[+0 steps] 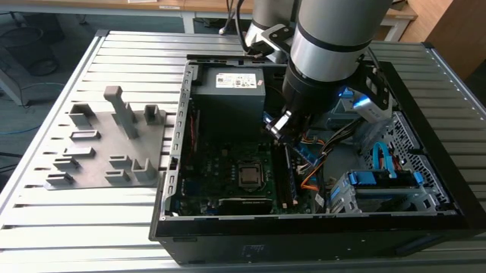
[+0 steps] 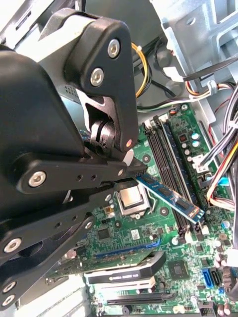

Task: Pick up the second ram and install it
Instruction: 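Insert the second ram into the second slot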

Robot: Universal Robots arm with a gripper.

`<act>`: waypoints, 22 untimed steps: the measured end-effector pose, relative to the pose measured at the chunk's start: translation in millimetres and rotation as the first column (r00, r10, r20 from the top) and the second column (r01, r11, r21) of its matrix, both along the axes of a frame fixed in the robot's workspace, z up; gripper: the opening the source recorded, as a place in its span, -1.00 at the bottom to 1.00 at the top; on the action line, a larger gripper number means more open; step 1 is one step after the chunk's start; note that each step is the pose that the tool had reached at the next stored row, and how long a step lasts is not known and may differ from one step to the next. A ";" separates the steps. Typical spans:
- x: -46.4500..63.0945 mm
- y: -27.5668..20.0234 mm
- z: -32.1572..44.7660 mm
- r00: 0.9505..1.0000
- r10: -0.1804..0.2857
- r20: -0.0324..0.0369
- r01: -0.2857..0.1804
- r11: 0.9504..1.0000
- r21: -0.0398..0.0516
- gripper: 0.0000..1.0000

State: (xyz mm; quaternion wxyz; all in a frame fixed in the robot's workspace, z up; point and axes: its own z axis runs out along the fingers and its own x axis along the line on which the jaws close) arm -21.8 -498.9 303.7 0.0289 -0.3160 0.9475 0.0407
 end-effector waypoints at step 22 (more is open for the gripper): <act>0.0 0.0 -0.1 0.996 -0.089 0.000 0.089 0.996 0.000 -0.73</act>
